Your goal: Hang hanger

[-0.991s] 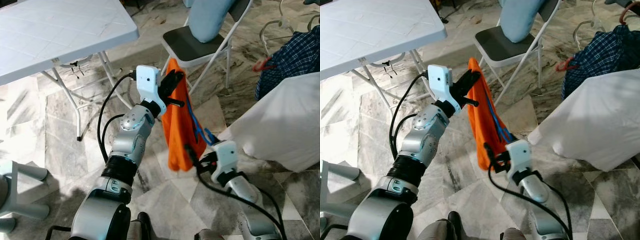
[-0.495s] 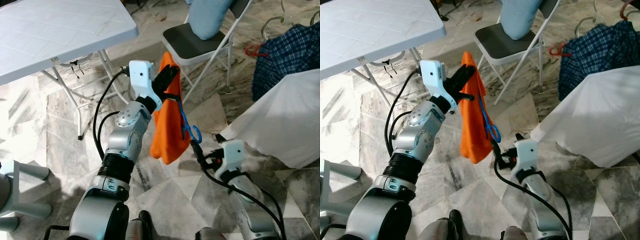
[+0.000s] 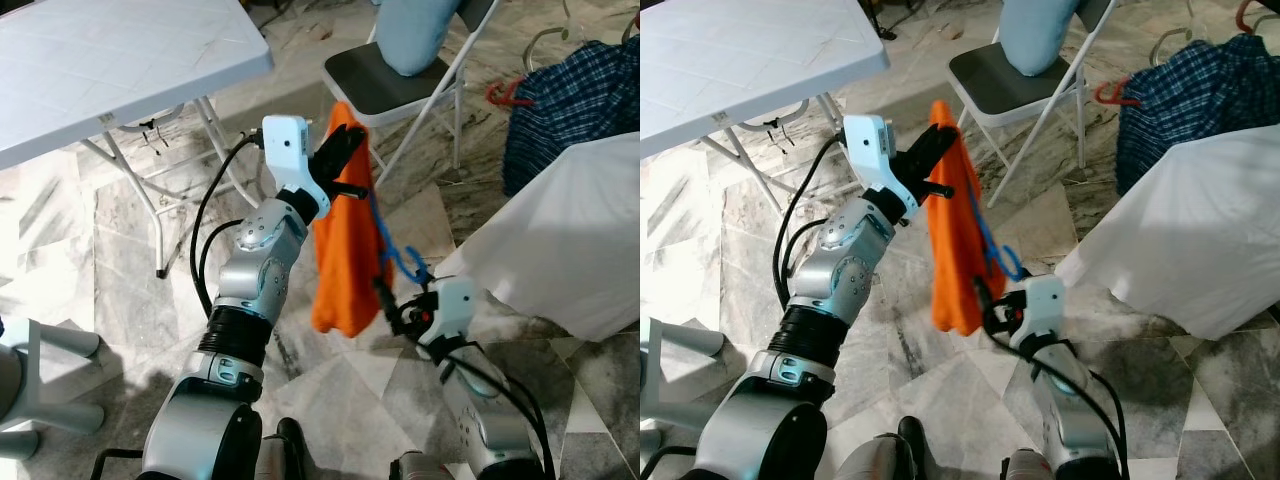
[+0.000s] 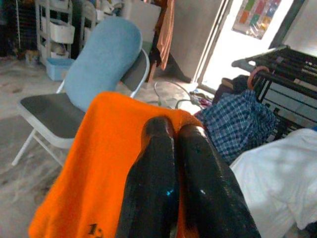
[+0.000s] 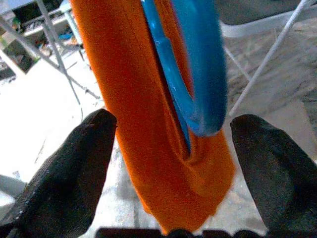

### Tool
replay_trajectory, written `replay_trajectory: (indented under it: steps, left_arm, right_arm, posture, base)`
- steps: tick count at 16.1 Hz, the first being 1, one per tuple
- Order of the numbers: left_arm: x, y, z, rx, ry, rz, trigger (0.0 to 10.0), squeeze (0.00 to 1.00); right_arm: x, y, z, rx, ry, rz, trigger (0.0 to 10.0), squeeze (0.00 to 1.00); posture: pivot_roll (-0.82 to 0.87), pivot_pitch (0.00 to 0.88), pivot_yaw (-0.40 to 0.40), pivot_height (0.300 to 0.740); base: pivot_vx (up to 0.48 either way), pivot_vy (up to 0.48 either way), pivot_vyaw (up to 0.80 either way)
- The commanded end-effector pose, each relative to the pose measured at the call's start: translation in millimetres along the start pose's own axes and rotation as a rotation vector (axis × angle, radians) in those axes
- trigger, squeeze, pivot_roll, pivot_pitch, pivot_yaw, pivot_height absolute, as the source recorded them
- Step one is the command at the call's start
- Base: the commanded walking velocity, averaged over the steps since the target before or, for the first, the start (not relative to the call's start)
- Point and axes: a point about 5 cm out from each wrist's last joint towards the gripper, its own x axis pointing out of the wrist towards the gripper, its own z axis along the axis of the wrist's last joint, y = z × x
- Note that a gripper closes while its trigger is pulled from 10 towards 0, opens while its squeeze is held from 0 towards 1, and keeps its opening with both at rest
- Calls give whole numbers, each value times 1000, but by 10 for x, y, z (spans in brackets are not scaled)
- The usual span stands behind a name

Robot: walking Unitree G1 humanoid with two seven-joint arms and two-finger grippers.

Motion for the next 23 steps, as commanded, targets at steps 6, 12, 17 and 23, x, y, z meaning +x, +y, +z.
replay_trajectory:
  steps: [6,12,17,23]
  left_arm:
    - [-17,21,144,-6,-45,8,471,0]
    - [-31,9,114,-20,-32,4,392,0]
    - [-36,4,98,-26,-23,5,706,0]
    - [-26,11,124,-28,-23,3,824,0]
  right_arm:
    - [67,-186,53,54,-61,-147,0,0]
    - [80,-318,138,34,-114,-219,0,0]
    - [90,-183,135,-6,-94,-74,5529,0]
    - [-28,-114,5,20,-20,89,10000,1000]
  posture:
    - [-135,223,141,740]
    - [-141,221,142,740]
    - [-142,221,141,740]
    - [-135,226,155,740]
  base:
    - [0,0,0]
    - [0,0,0]
    - [0,0,0]
    - [0,0,0]
